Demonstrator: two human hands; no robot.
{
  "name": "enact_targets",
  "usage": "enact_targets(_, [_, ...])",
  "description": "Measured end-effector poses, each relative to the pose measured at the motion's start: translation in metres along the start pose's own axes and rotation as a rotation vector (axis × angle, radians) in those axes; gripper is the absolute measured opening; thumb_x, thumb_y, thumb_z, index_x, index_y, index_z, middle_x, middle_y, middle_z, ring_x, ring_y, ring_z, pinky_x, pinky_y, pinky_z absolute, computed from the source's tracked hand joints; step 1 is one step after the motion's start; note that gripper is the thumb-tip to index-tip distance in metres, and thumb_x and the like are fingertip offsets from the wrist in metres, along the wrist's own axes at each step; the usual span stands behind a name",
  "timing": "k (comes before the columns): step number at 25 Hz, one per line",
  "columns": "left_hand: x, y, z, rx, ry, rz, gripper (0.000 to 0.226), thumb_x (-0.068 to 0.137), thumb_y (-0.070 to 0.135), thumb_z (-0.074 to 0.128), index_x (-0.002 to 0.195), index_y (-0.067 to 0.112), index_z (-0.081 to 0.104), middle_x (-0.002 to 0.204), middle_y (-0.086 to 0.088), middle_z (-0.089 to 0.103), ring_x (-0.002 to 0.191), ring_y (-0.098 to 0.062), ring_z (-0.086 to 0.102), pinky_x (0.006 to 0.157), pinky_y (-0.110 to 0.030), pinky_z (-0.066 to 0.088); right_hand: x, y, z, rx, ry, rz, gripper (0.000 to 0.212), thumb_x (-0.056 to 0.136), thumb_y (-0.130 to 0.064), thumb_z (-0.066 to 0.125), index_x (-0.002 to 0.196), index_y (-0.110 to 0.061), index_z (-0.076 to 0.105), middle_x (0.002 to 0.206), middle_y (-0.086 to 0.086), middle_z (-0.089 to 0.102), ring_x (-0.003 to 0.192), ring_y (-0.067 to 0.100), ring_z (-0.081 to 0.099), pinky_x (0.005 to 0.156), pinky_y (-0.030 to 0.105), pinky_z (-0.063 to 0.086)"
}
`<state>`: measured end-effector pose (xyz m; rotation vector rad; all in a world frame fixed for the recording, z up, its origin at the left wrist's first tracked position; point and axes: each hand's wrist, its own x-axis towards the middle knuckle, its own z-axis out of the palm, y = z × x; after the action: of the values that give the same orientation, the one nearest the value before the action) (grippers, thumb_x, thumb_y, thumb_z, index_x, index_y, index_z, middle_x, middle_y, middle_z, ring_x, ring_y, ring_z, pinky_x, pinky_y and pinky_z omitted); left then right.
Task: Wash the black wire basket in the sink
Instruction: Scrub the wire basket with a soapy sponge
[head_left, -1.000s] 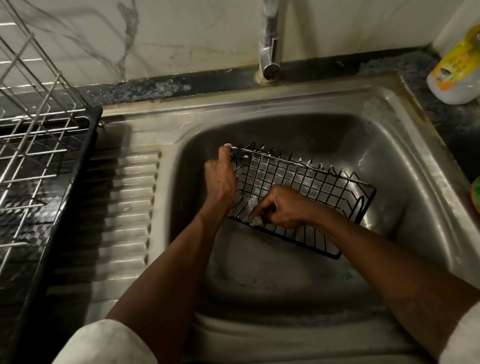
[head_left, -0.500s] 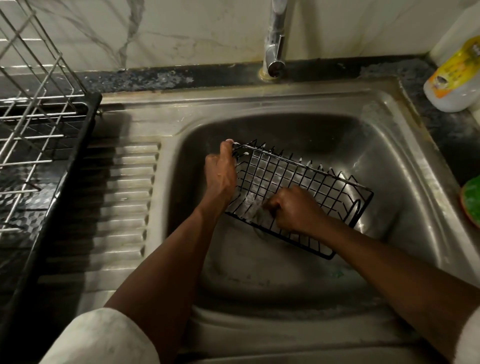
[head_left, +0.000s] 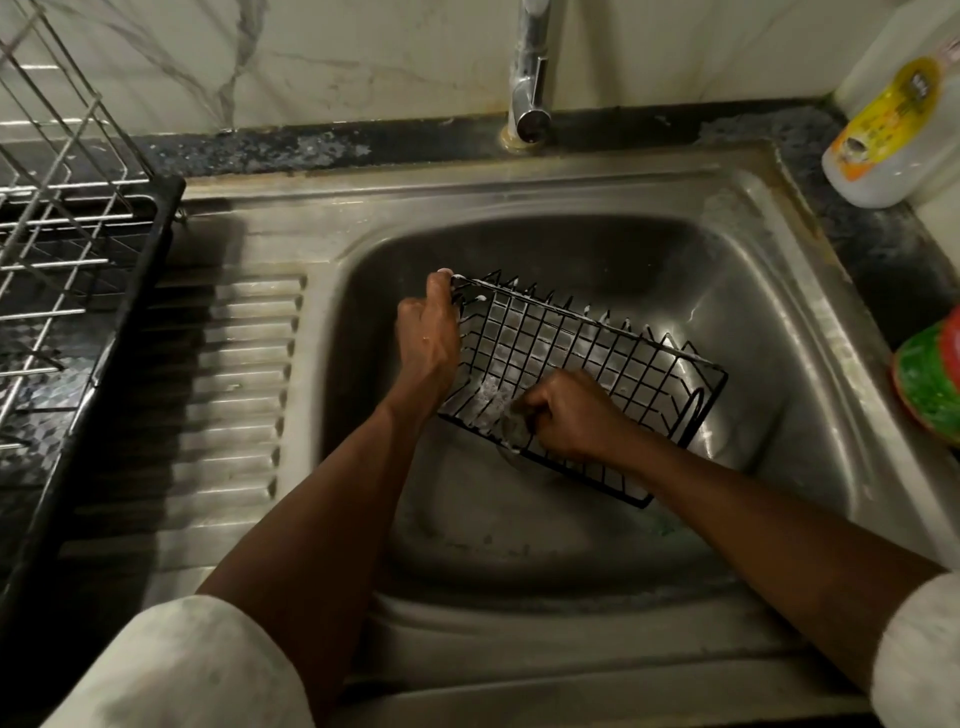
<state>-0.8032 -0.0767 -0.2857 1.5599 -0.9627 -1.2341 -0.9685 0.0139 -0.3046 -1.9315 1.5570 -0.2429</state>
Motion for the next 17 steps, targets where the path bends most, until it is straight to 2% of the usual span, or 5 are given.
enact_targets(3, [0.001,0.002,-0.002,0.015,0.0,-0.008,0.048,0.08,0.062,0.047,0.071,0.015,0.051,0.064,-0.008,0.039,0.062,-0.022,0.034,0.054,-0.038,0.029,-0.009,-0.004,-0.003,0.126,-0.142,-0.071,0.007,0.085,-0.023,0.079,0.092,-0.023,0.078,0.097,-0.019,0.072,0.081,-0.008,0.066,0.07,0.016,0.055])
enact_targets(7, [-0.002,0.002,-0.002,0.016,-0.012,-0.027,0.05,0.075,0.067,0.046,0.069,0.017,0.047,0.068,-0.008,0.04,0.065,-0.024,0.036,0.055,-0.039,0.03,-0.005,0.011,-0.005,-0.218,0.055,-0.008,0.012,0.075,-0.007,0.073,0.074,-0.019,0.074,0.069,-0.004,0.065,0.064,0.014,0.065,0.061,0.032,0.056])
enact_targets(11, [-0.002,0.006,-0.003,0.018,0.001,-0.02,0.049,0.079,0.064,0.047,0.071,0.015,0.05,0.068,-0.005,0.043,0.066,-0.023,0.038,0.058,-0.039,0.034,-0.018,0.004,-0.006,0.058,-0.09,-0.06,0.007,0.087,-0.017,0.075,0.092,-0.018,0.08,0.085,-0.014,0.075,0.068,-0.002,0.067,0.066,0.016,0.055])
enact_targets(14, [-0.002,0.006,-0.003,0.03,-0.011,-0.037,0.052,0.073,0.069,0.044,0.067,0.018,0.048,0.07,-0.005,0.044,0.066,-0.023,0.039,0.056,-0.037,0.034,-0.015,0.013,-0.006,-0.103,0.02,-0.028,0.018,0.083,-0.009,0.07,0.088,-0.024,0.079,0.075,-0.009,0.072,0.064,0.01,0.067,0.061,0.028,0.057])
enact_targets(17, [-0.006,0.007,-0.002,-0.006,-0.023,-0.014,0.049,0.071,0.068,0.044,0.067,0.019,0.046,0.065,-0.006,0.038,0.064,-0.023,0.034,0.055,-0.038,0.029,-0.013,0.01,-0.005,-0.072,0.052,0.003,0.014,0.086,-0.01,0.072,0.09,-0.02,0.08,0.067,-0.011,0.068,0.058,0.005,0.063,0.056,0.017,0.047])
